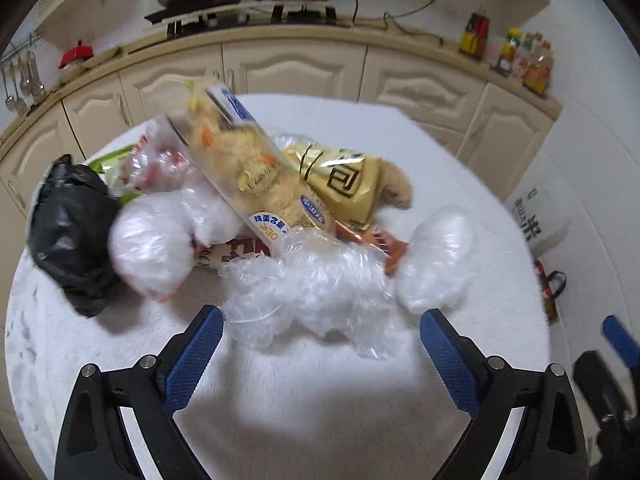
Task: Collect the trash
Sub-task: 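Grasp clear plastic wrap with the left gripper while the right gripper grasps a plastic bag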
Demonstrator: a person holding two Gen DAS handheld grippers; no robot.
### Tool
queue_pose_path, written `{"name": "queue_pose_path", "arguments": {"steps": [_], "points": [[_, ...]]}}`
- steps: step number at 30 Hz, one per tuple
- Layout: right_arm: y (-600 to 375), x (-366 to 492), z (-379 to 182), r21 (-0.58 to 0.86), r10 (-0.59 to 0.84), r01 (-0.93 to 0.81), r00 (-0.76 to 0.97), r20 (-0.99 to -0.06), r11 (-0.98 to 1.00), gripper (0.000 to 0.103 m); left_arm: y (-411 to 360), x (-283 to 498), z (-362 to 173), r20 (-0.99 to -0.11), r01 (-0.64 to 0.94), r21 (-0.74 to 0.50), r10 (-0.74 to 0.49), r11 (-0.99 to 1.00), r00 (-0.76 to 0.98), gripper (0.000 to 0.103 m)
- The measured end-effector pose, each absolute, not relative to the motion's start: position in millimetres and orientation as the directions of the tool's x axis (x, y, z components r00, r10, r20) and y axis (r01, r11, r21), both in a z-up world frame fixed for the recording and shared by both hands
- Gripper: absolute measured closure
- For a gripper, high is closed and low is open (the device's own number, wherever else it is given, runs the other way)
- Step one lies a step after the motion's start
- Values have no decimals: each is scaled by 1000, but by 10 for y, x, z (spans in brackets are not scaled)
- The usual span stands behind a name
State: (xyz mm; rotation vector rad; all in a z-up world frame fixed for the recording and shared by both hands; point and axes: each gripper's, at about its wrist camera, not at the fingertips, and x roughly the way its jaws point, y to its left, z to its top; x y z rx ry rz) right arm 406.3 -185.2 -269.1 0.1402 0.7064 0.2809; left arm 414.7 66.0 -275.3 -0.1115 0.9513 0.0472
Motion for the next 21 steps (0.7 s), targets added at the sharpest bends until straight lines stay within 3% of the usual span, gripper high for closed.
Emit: {"name": "queue_pose_path", "arguments": {"steps": [7, 8, 11, 16, 19, 20, 21], "points": [[-1679, 4374, -2715, 280, 364, -237, 692, -623, 930, 0, 617, 4380, -2912, -838, -64, -12, 25, 998, 546, 29], [-1625, 4445, -2734, 291, 379, -247, 681, -627, 925, 0, 632, 4417, -2905, -836, -65, -14, 24, 998, 548, 42], [-1419, 4629, -2772, 282, 387, -266, 651, -653, 922, 0, 744, 4499, -2884, -831, -71, -38, 8, 997, 556, 67], [-1115, 4897, -2819, 283, 415, -306, 603, -681, 909, 0, 985, 4434, -2546, -806, -91, -54, 10, 994, 591, 79], [-1004, 5007, -2872, 273, 422, -330, 573, -703, 904, 1, 969, 4435, -2415, -803, -75, -79, -19, 994, 596, 82], [-991, 5020, -2888, 277, 428, -336, 567, -704, 900, 6, 1035, 4338, -2342, -801, -86, -85, -16, 993, 599, 83], [-980, 5039, -2920, 294, 447, -346, 547, -708, 891, 21, 1063, 4295, -2323, -798, -88, -86, -16, 992, 602, 84]]}}
